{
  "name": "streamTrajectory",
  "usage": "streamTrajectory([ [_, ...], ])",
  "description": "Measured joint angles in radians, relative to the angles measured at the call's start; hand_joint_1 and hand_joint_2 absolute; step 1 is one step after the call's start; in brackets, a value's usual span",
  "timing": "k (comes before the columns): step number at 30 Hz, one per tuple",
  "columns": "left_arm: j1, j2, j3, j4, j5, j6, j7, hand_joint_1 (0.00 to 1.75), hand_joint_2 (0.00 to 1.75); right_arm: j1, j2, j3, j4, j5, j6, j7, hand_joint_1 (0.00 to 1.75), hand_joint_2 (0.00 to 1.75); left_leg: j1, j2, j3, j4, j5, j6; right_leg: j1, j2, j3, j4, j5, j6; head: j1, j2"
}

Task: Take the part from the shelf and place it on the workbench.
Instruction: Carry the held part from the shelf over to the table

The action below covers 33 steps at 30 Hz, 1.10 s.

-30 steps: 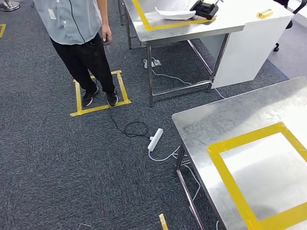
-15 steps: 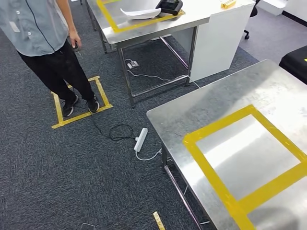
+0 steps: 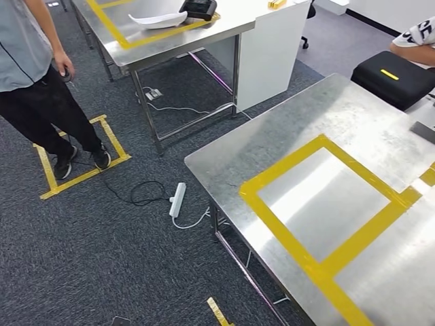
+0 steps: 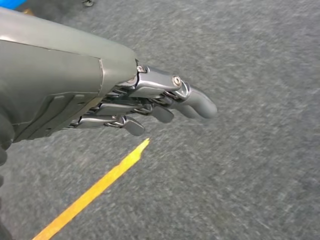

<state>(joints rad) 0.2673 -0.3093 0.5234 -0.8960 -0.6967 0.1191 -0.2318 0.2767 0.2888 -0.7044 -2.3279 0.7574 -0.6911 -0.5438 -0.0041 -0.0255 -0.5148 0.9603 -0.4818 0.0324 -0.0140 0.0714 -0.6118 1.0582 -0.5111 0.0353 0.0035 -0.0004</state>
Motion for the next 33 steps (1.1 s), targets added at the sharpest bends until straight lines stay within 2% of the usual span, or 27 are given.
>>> streamTrajectory([
  [1,-0.001,-0.002,0.004,0.000,-0.005,-0.002,-0.002,0.00,1.75,0.001,-0.001,0.014,0.001,0.023,0.000,0.001,1.75,1.75,-0.001,0.013,0.000,-0.002,0.001,0.002,0.001,-0.029,-0.025,0.057,-0.033,0.003,0.002,0.000],
  [2,-0.002,-0.003,0.008,0.000,-0.010,-0.004,-0.004,0.00,1.75,0.001,-0.002,0.030,0.002,0.046,0.000,0.005,1.75,1.75,-0.002,0.027,-0.001,-0.002,0.002,0.003,0.001,-0.048,-0.054,0.124,-0.067,0.007,0.005,0.000],
  [3,-0.004,-0.004,0.013,0.000,-0.014,-0.004,-0.006,0.00,1.75,0.003,-0.004,0.047,0.005,0.067,0.000,0.012,1.75,1.75,-0.003,0.040,-0.002,-0.002,0.002,0.003,-0.001,-0.057,-0.077,0.180,-0.090,0.012,0.005,0.000],
  [4,-0.006,-0.004,0.017,0.001,-0.017,-0.005,-0.007,0.00,1.75,0.005,-0.008,0.065,0.008,0.086,0.000,0.021,1.75,1.75,-0.003,0.053,-0.002,-0.001,0.001,0.003,-0.003,-0.062,-0.087,0.209,-0.096,0.016,0.005,0.000],
  [5,-0.010,-0.005,0.021,0.001,-0.020,-0.005,-0.009,0.00,1.75,0.006,-0.012,0.083,0.012,0.103,0.001,0.031,1.75,1.75,-0.003,0.065,-0.002,-0.001,0.001,0.002,-0.005,-0.066,-0.077,0.199,-0.082,0.020,0.005,0.000],
  [6,-0.014,-0.005,0.023,0.002,-0.023,-0.006,-0.011,0.00,1.75,0.008,-0.016,0.100,0.017,0.116,0.001,0.040,1.75,1.75,-0.002,0.074,-0.002,0.000,0.000,0.001,-0.008,-0.073,-0.048,0.151,-0.055,0.023,0.005,0.000],
  [7,-0.018,-0.006,0.024,0.002,-0.025,-0.006,-0.013,0.00,1.75,0.008,-0.020,0.118,0.020,0.124,0.001,0.047,1.75,1.75,-0.003,0.083,-0.001,0.003,-0.002,-0.003,-0.011,-0.090,-0.007,0.079,-0.026,0.026,0.005,0.000],
  [9,-0.023,-0.006,0.028,0.003,-0.027,-0.008,-0.016,0.00,1.75,0.007,-0.027,0.145,0.026,0.134,0.001,0.054,1.75,1.75,-0.008,0.096,-0.002,0.012,-0.008,-0.014,-0.009,-0.118,0.059,-0.035,0.007,0.019,0.005,0.000],
  [10,-0.025,-0.006,0.030,0.004,-0.028,-0.008,-0.017,0.00,1.75,0.007,-0.030,0.155,0.028,0.136,0.001,0.055,1.75,1.75,-0.010,0.102,-0.002,0.016,-0.010,-0.019,-0.007,-0.124,0.072,-0.059,0.009,0.012,0.004,0.000],
  [12,-0.027,-0.006,0.034,0.004,-0.028,-0.008,-0.018,0.00,1.75,0.010,-0.032,0.167,0.031,0.139,0.000,0.057,1.75,1.75,-0.010,0.114,-0.002,0.020,-0.012,-0.027,-0.004,-0.109,0.071,-0.060,0.010,-0.003,0.002,0.000],
  [13,-0.028,-0.006,0.035,0.004,-0.028,-0.008,-0.018,0.00,1.75,0.012,-0.033,0.171,0.032,0.140,0.000,0.058,1.75,1.75,-0.008,0.112,-0.002,0.024,-0.017,-0.033,-0.005,-0.102,0.069,-0.060,0.012,-0.009,0.002,0.000],
  [14,-0.029,-0.006,0.035,0.004,-0.028,-0.008,-0.019,0.00,1.75,0.013,-0.034,0.175,0.032,0.141,0.000,0.059,1.75,1.75,-0.006,0.100,-0.008,0.039,-0.031,-0.038,-0.006,-0.094,0.068,-0.061,0.014,-0.015,0.000,0.000],
  [16,-0.030,-0.006,0.037,0.004,-0.028,-0.009,-0.019,0.00,1.75,0.014,-0.035,0.185,0.033,0.147,0.000,0.064,1.75,1.75,-0.001,0.061,-0.045,0.128,-0.089,-0.048,-0.008,-0.079,0.066,-0.062,0.018,-0.025,-0.004,0.000],
  [18,-0.029,-0.006,0.041,0.005,-0.031,-0.009,-0.020,0.00,1.75,0.015,-0.042,0.200,0.036,0.164,0.000,0.080,1.75,1.75,0.001,0.040,-0.108,0.265,-0.150,-0.050,-0.007,-0.060,0.063,-0.062,0.021,-0.030,-0.005,0.000],
  [19,-0.029,-0.006,0.042,0.007,-0.033,-0.010,-0.020,0.00,1.75,0.016,-0.048,0.210,0.039,0.178,0.000,0.092,1.75,1.75,0.001,0.038,-0.130,0.308,-0.159,-0.049,-0.006,-0.049,0.062,-0.061,0.021,-0.031,-0.005,0.000],
  [20,-0.029,-0.006,0.043,0.008,-0.035,-0.010,-0.021,0.00,1.75,0.016,-0.055,0.223,0.042,0.193,0.000,0.103,1.75,1.75,0.001,0.037,-0.136,0.318,-0.147,-0.047,-0.005,-0.037,0.061,-0.061,0.022,-0.032,-0.005,0.000],
  [21,-0.030,-0.006,0.043,0.009,-0.037,-0.011,-0.021,0.00,1.75,0.016,-0.064,0.236,0.046,0.210,0.000,0.115,1.75,1.75,0.001,0.033,-0.124,0.287,-0.116,-0.043,-0.004,-0.025,0.062,-0.061,0.023,-0.032,-0.005,0.000],
  [22,-0.033,-0.005,0.044,0.011,-0.038,-0.011,-0.022,0.00,1.75,0.015,-0.074,0.254,0.050,0.230,0.000,0.129,1.75,1.75,0.001,0.020,-0.098,0.225,-0.073,-0.037,-0.004,-0.013,0.062,-0.061,0.024,-0.031,-0.005,0.000],
  [23,-0.036,-0.004,0.044,0.013,-0.039,-0.010,-0.022,0.00,1.75,0.012,-0.083,0.274,0.054,0.250,0.000,0.143,1.75,1.75,0.001,-0.007,-0.068,0.155,-0.038,-0.028,-0.004,-0.002,0.061,-0.060,0.025,-0.029,-0.004,0.000],
  [24,-0.039,-0.002,0.045,0.016,-0.040,-0.010,-0.023,0.00,1.75,0.008,-0.094,0.296,0.060,0.270,0.000,0.158,1.75,1.75,0.002,-0.032,-0.042,0.092,-0.014,-0.022,-0.004,0.010,0.058,-0.059,0.026,-0.027,-0.004,0.000],
  [25,-0.043,-0.001,0.045,0.020,-0.041,-0.009,-0.024,0.00,1.75,0.004,-0.106,0.319,0.065,0.292,0.000,0.173,1.75,1.75,0.002,-0.051,-0.027,0.052,-0.004,-0.018,-0.006,0.019,0.053,-0.057,0.028,-0.022,-0.005,0.000],
  [26,-0.048,0.000,0.045,0.023,-0.041,-0.007,-0.024,0.00,1.75,0.002,-0.117,0.340,0.069,0.312,0.000,0.187,1.75,1.75,0.002,-0.060,-0.022,0.036,-0.005,-0.017,-0.008,0.030,0.047,-0.057,0.031,-0.017,-0.005,0.000],
  [28,-0.055,0.001,0.044,0.030,-0.042,-0.003,-0.025,0.00,1.75,0.001,-0.139,0.374,0.077,0.344,0.000,0.210,1.75,1.75,0.002,-0.041,-0.021,0.025,-0.002,-0.015,-0.012,0.041,0.033,-0.057,0.036,-0.004,-0.006,0.000],
  [29,-0.058,0.002,0.043,0.033,-0.042,-0.001,-0.026,0.00,1.75,0.001,-0.148,0.388,0.081,0.355,0.000,0.217,1.75,1.75,0.004,-0.031,-0.021,0.020,0.002,-0.012,-0.011,0.027,0.025,-0.047,0.029,0.000,-0.005,0.000],
  [31,-0.062,0.002,0.042,0.039,-0.041,0.001,-0.027,0.00,1.75,-0.001,-0.166,0.414,0.087,0.372,0.000,0.227,1.75,1.75,0.007,-0.004,-0.020,0.011,0.007,-0.005,-0.008,-0.022,-0.014,0.029,-0.017,0.005,0.001,0.000],
  [32,-0.063,0.003,0.042,0.043,-0.041,0.002,-0.027,0.00,1.75,-0.002,-0.175,0.426,0.091,0.378,0.001,0.232,1.75,1.75,0.006,0.009,-0.021,0.011,0.006,-0.002,-0.006,-0.044,-0.043,0.093,-0.051,0.007,0.003,0.000],
  [33,-0.063,0.004,0.042,0.047,-0.040,0.003,-0.027,0.00,1.75,-0.003,-0.182,0.437,0.094,0.382,0.001,0.237,1.75,1.75,0.005,0.022,-0.021,0.011,0.005,-0.001,-0.006,-0.055,-0.072,0.158,-0.081,0.010,0.005,0.000],
])
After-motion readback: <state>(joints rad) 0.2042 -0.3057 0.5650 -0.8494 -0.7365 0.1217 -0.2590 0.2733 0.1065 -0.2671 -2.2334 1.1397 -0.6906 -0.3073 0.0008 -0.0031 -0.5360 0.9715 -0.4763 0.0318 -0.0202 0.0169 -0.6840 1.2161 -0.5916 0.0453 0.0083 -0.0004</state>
